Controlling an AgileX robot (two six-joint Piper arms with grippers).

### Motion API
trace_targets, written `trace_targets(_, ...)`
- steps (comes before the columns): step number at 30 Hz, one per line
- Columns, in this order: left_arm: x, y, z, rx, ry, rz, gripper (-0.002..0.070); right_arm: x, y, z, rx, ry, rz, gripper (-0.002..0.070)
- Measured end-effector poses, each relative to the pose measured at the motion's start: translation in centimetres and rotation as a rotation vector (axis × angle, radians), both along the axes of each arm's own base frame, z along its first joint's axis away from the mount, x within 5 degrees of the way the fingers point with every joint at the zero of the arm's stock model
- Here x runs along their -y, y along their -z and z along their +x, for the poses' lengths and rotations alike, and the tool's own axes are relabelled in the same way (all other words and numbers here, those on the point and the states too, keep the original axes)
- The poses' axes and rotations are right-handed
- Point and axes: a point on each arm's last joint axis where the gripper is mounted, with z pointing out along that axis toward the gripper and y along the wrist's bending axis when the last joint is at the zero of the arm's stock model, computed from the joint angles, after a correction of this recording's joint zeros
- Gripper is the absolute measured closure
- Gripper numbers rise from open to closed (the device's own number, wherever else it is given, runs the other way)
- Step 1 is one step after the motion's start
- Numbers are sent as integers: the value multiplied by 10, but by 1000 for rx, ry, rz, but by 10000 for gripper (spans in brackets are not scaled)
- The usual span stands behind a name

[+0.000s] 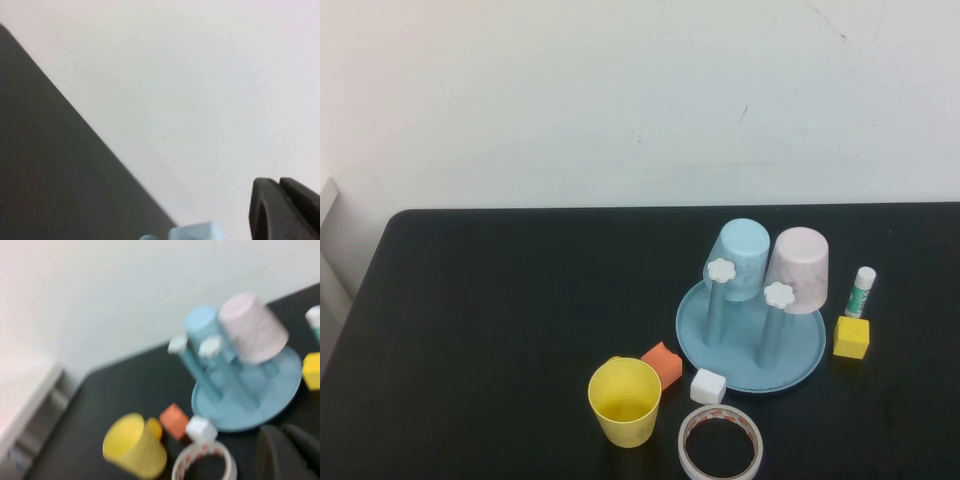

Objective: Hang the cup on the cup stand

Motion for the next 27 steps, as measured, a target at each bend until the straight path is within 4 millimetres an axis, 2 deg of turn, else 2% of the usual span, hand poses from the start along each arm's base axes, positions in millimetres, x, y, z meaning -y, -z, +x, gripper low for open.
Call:
trace_targets(4,4,-3,0,11,44,169,676,-4,2,-2,1,-59,-66,678)
trace_targets(8,14,-30,2,19,166,513,676,-3,0,-1,20,-46,-44,678)
trace_targets(13,23,-61,16,-138,427,923,676,-2,-3,0,41,-23,-23,678)
trace_targets(18,21,-88,48,-299,559,1103,676,-4,-2,-1,47,-58,-68,678)
trace_targets(21,25,-101,71,-326,639,1167,676,-4,0,-2,45,-75,-97,678)
trace_targets(25,45,-111,104,-331,791,1334,676,-5,0,-2,44,-83,-108,678)
trace_targets(27,63,-111,127,-379,851,1454,676,-5,1,-2,43,-85,-118,678)
